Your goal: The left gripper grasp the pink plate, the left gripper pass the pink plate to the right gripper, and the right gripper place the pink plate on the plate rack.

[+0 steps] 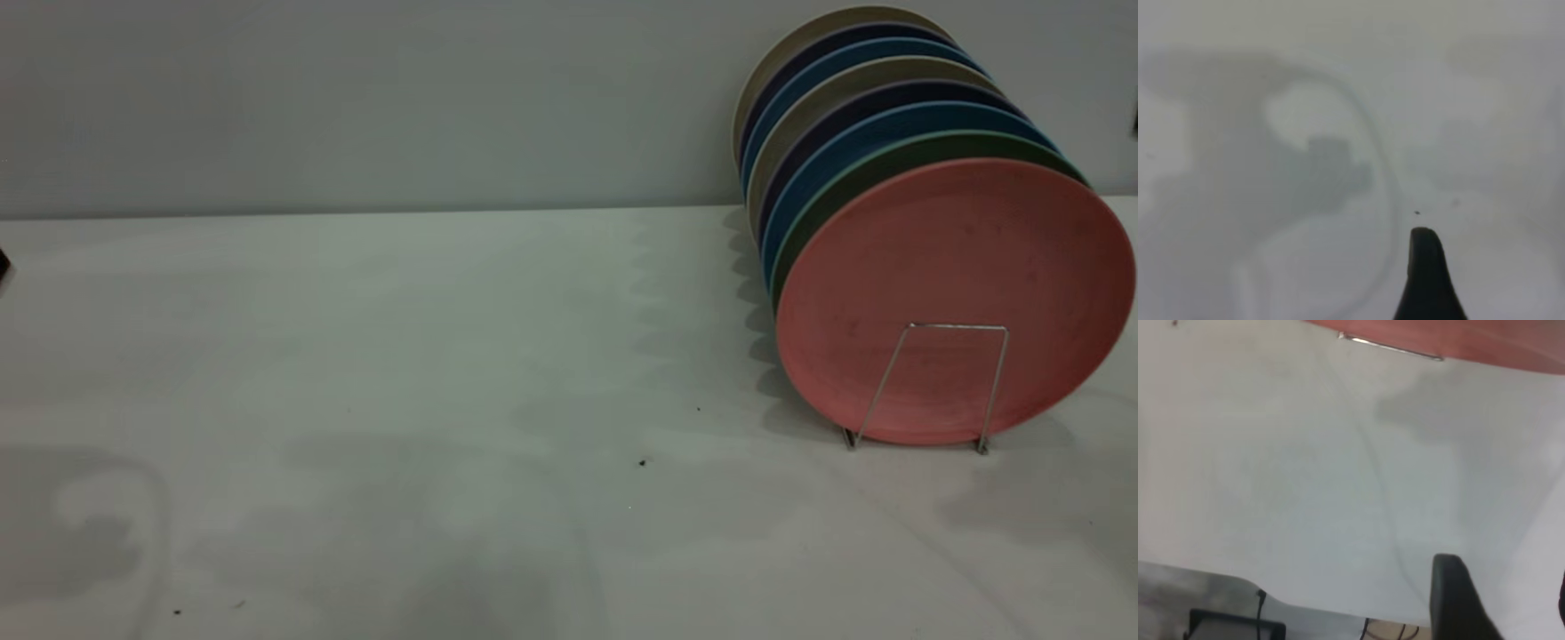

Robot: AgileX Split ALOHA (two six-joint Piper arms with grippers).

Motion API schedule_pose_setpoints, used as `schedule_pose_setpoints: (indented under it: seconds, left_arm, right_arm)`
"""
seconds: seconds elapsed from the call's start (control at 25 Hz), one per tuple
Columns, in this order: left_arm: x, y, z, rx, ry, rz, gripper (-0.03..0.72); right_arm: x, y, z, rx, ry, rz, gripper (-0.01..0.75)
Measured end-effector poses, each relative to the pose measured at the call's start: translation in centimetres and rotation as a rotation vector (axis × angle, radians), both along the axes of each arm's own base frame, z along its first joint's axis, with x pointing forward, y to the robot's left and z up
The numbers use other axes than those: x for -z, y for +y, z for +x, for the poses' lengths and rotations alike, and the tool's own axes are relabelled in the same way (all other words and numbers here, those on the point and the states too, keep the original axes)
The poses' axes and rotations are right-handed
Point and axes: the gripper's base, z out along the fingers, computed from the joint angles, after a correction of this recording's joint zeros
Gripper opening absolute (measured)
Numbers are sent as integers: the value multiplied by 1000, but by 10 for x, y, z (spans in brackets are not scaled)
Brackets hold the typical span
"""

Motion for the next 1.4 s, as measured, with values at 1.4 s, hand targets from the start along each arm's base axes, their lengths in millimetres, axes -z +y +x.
schedule_pose_setpoints:
  seconds: [1.4]
  left_arm:
    - [-96, -38, -246, -183, -386, 173, 539]
  right_arm:
    - [-53, -26, -312, -25, -709, 69, 393]
